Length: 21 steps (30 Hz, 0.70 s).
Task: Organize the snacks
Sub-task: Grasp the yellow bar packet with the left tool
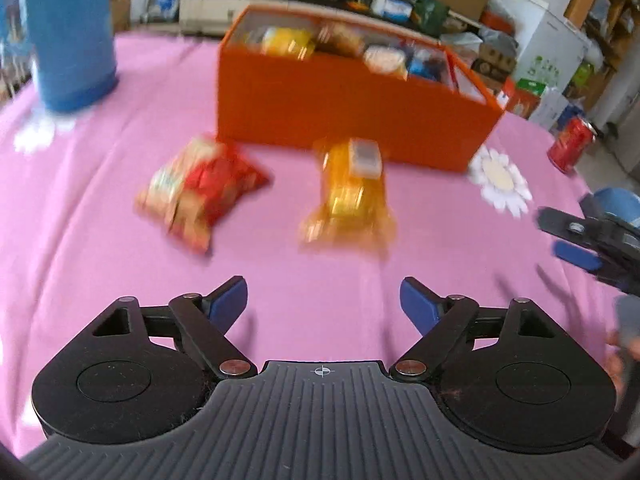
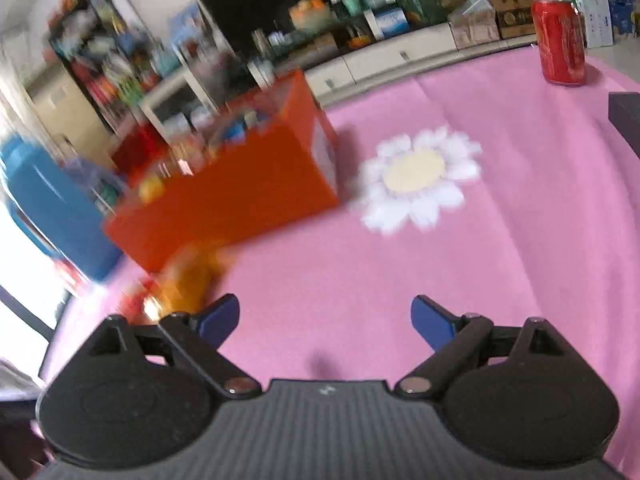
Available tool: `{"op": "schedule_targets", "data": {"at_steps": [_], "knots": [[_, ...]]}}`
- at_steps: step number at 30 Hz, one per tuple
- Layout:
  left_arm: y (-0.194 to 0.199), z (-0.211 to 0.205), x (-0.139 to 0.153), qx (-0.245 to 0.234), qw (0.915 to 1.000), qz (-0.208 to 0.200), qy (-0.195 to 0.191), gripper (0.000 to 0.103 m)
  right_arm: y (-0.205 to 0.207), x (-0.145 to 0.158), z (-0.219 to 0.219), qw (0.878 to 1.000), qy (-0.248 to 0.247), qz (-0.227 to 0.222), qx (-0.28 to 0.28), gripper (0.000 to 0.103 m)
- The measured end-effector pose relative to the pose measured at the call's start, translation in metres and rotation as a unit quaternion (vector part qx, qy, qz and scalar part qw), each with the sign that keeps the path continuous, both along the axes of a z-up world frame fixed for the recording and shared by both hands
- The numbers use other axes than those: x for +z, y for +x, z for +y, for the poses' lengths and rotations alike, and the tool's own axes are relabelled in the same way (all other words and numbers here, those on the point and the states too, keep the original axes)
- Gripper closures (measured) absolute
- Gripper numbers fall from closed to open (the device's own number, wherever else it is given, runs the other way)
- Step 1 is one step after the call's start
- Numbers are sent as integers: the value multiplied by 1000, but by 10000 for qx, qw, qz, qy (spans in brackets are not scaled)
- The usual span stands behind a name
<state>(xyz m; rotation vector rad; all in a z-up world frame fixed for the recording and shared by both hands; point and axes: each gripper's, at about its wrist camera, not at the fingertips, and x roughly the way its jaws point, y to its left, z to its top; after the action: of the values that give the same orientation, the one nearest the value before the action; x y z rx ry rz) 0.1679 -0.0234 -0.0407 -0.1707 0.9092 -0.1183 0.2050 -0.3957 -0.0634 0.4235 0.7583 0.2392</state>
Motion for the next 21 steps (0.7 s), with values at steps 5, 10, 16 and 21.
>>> {"op": "schedule_targets", "data": {"at_steps": [5,10,16,21], "knots": [[70,-37,10,-156,9974,-357,599,26,3,12,-14,9995,-37,-258,-200,11],[116,-61,-33,-228,9912,486,1213,84,0,11,-37,9976,476,-265,-432,11],[70,-80,-20,-347,9980,528,-33,98,-2,10,-47,9965,591,-229,-538,11],[34,-126,-8,-644,9947,559,-570,95,-5,11,-54,9958,535,-279,-693,11]]}}
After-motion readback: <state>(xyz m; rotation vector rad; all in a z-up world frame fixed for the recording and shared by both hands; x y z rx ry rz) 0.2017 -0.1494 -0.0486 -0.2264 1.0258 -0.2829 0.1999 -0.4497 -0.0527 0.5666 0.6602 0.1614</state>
